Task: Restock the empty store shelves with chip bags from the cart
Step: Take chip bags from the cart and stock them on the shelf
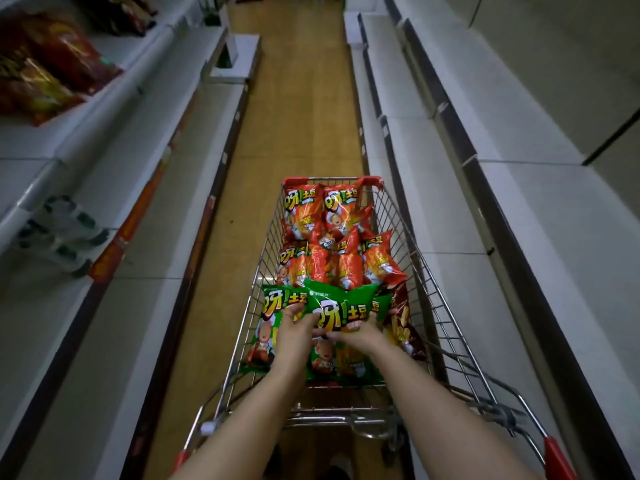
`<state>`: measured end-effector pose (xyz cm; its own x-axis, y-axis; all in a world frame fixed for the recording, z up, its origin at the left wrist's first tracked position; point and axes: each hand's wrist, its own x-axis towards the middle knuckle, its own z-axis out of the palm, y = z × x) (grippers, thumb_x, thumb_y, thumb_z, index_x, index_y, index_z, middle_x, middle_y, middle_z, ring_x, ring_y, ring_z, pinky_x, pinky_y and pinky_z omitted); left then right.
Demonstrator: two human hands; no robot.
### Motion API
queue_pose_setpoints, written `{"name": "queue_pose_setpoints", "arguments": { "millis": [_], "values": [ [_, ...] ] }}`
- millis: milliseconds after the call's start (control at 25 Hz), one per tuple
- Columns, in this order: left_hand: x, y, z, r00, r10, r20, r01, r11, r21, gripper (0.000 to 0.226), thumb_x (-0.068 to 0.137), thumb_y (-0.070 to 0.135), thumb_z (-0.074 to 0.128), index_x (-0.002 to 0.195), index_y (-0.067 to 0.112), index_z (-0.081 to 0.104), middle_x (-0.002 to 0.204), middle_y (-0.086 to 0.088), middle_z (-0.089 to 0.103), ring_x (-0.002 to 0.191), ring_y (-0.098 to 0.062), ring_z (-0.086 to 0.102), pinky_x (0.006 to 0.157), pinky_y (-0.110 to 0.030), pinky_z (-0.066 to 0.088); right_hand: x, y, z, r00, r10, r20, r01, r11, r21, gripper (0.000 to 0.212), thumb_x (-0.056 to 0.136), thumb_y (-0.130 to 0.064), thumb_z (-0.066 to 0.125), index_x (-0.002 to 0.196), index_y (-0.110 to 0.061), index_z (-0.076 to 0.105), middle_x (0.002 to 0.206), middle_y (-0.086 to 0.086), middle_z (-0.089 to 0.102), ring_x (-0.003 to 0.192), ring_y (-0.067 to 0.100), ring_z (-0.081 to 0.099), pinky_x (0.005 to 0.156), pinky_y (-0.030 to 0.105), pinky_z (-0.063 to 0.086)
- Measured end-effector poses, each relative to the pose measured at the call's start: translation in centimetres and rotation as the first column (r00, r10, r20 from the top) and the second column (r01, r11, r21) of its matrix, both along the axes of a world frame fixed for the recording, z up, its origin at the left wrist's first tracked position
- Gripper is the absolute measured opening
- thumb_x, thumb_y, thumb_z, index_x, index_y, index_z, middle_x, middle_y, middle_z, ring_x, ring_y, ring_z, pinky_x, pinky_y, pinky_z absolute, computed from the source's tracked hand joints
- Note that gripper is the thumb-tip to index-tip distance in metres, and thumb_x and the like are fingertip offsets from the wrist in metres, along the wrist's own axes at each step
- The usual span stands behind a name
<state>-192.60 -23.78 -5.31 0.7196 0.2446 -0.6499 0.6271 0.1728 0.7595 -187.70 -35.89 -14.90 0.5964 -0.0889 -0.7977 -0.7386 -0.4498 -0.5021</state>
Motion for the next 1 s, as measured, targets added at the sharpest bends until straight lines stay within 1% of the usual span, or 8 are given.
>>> {"name": "queue_pose_setpoints", "arguments": {
  "millis": [120,280,400,480,640,800,880,1000],
  "values": [
    [0.0,0.2,-0.5,1.000,0.014,-0.007,-0.014,1.000,0.009,0.034,0.093,0.008,0.050,0.126,0.010,0.043,0.106,-0.013,0.058,0.077,-0.015,0.057,0.065,-0.025,0.043,-0.9,0.0,-2.0,0.995,0.070,0.064,-0.063,0.992,-0.105,0.095,0.067,-0.035,0.081,0.140,-0.007,0.026,0.138,0.009,0.047,0.126,0.026,0.046,0.104,0.037,0.041],
    [-0.1,0.6,-0.2,1.000,-0.014,0.002,0.013,1.000,0.007,0.036,0.094,0.007,0.051,0.128,0.011,0.042,0.097,-0.007,0.057,0.083,-0.018,0.056,0.071,-0.030,0.044,-0.7,-0.6,-0.6,0.993,0.003,0.116,0.013,0.990,-0.138,0.082,0.068,-0.032,0.082,0.133,-0.010,0.038,0.133,0.008,0.051,0.124,0.027,0.048,0.099,0.036,0.043],
    [-0.2,1.1,-0.1,0.997,-0.075,0.004,0.075,0.997,0.018,0.042,0.092,0.008,0.054,0.132,0.010,0.040,0.117,-0.015,0.057,0.102,-0.026,0.055,0.091,-0.036,0.043,-0.9,-1.1,1.3,0.978,-0.067,0.199,0.093,0.988,-0.124,0.081,0.073,-0.027,0.079,0.138,-0.008,0.034,0.137,0.011,0.047,0.125,0.030,0.047,0.098,0.040,0.043],
    [-0.4,1.5,0.7,0.989,-0.146,0.035,0.145,0.989,0.040,0.048,0.091,0.011,0.057,0.136,0.011,0.039,0.129,-0.018,0.052,0.107,-0.026,0.053,0.092,-0.036,0.043,-1.2,-1.7,3.4,0.939,-0.166,0.300,0.186,0.982,-0.039,0.071,0.072,-0.026,0.079,0.130,-0.009,0.041,0.130,0.011,0.053,0.117,0.030,0.053,0.095,0.041,0.046],
    [-0.5,1.8,4.3,0.920,-0.336,0.203,0.337,0.941,0.030,0.068,0.087,0.027,0.064,0.145,0.016,0.030,0.139,-0.011,0.045,0.115,-0.022,0.053,0.091,-0.030,0.042,-2.6,-2.6,10.1,0.743,-0.423,0.518,0.336,0.906,0.258,0.039,0.072,-0.019,0.079,0.102,-0.017,0.055,0.109,0.008,0.066,0.092,0.023,0.065,0.086,0.045,0.053],
    [-0.4,1.5,9.9,0.782,-0.471,0.408,0.489,0.870,0.066,0.077,0.083,0.042,0.064,0.148,0.026,0.026,0.145,-0.002,0.040,0.125,-0.017,0.044,0.092,-0.028,0.035,-5.6,-2.2,18.4,0.531,-0.440,0.724,0.337,0.894,0.295,0.038,0.072,-0.024,0.078,0.103,-0.018,0.057,0.102,0.002,0.068,0.090,0.019,0.067,0.081,0.042,0.055],
    [-0.9,1.2,13.0,0.685,-0.540,0.489,0.561,0.819,0.119,0.072,0.085,0.041,0.061,0.147,0.026,0.027,0.138,0.002,0.045,0.112,-0.006,0.047,0.086,-0.019,0.037,-7.8,-2.2,22.0,0.448,-0.425,0.786,0.349,0.893,0.284,0.038,0.073,-0.029,0.077,0.105,-0.022,0.057,0.102,-0.002,0.068,0.091,0.017,0.067,0.082,0.042,0.055],
    [-2.2,0.5,17.3,0.574,-0.557,0.600,0.631,0.768,0.109,0.054,0.087,0.033,0.060,0.135,0.032,0.036,0.099,0.020,0.053,0.076,0.012,0.050,0.057,-0.001,0.044,-11.0,-2.2,26.5,0.335,-0.441,0.833,0.373,0.874,0.313,0.035,0.074,-0.033,0.075,0.105,-0.024,0.061,0.101,-0.002,0.070,0.091,0.017,0.068,0.083,0.045,0.055]
  ]
}}
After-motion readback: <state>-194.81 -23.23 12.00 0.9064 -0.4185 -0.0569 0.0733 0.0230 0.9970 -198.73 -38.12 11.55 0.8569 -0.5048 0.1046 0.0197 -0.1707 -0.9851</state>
